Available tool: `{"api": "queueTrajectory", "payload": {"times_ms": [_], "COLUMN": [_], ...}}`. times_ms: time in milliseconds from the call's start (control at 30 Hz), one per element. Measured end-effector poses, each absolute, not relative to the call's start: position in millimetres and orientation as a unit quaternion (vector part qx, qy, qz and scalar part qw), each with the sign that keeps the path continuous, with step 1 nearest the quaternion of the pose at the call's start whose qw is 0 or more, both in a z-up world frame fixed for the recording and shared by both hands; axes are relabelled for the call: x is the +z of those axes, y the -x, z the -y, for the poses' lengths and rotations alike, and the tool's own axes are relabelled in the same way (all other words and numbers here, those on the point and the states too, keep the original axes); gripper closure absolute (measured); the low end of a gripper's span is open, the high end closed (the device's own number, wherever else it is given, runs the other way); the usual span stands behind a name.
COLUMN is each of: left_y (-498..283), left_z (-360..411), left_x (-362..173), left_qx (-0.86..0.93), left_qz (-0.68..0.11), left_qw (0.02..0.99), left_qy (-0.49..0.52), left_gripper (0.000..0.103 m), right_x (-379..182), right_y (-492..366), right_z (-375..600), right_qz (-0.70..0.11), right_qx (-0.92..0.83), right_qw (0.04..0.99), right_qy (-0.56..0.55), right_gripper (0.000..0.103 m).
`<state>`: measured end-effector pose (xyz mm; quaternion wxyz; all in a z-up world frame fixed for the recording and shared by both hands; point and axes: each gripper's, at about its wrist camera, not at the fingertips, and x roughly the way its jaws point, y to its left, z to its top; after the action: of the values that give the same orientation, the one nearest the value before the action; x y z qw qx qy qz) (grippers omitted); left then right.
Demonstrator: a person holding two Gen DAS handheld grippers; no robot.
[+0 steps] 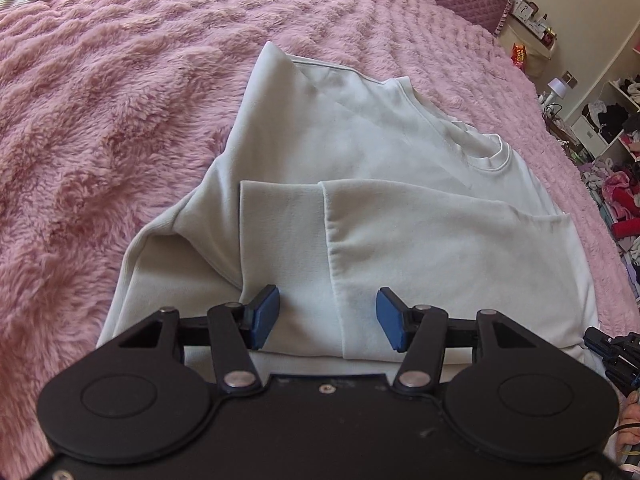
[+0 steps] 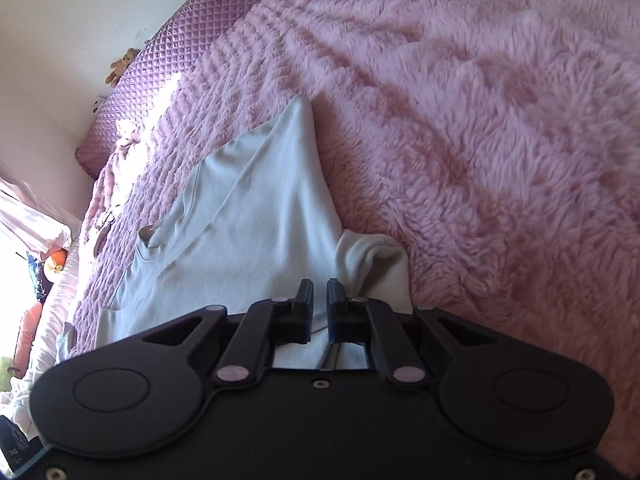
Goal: Fold small clothes
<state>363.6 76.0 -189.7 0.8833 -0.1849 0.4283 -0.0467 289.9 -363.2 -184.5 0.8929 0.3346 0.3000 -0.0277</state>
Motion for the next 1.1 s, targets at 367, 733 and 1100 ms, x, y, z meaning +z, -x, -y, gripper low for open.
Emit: {"api": "queueTrajectory", "payload": {"times_ms": [367,733,1100], "left_y": [-272,-180,-119], "left_z": [-38,-104,-138], "left_x": [-151,-185,-158], "left_qx": [-0.120,-0.024,-0.002], "left_qz": [-0.438,-0.458,-0.447], "left_qw": [0.876,0.873,0.882], "left_qy": [0.164,0.164,0.150], "left_gripper": [0.047,0.047,0.047], "right_x": [-141,-182,-165], "right_y": [-220,-117,-70], "right_z": [263,311,330], "right_qz": [-0.347,-0.389,-0.378], "right_qx": [0.124,0.010,-0.028], "right_qw": [0.905,0.890,0.903], "right_qy": [-0.212,-0.239,-0.204], "right_gripper": [0.085,0.090,0.082]}}
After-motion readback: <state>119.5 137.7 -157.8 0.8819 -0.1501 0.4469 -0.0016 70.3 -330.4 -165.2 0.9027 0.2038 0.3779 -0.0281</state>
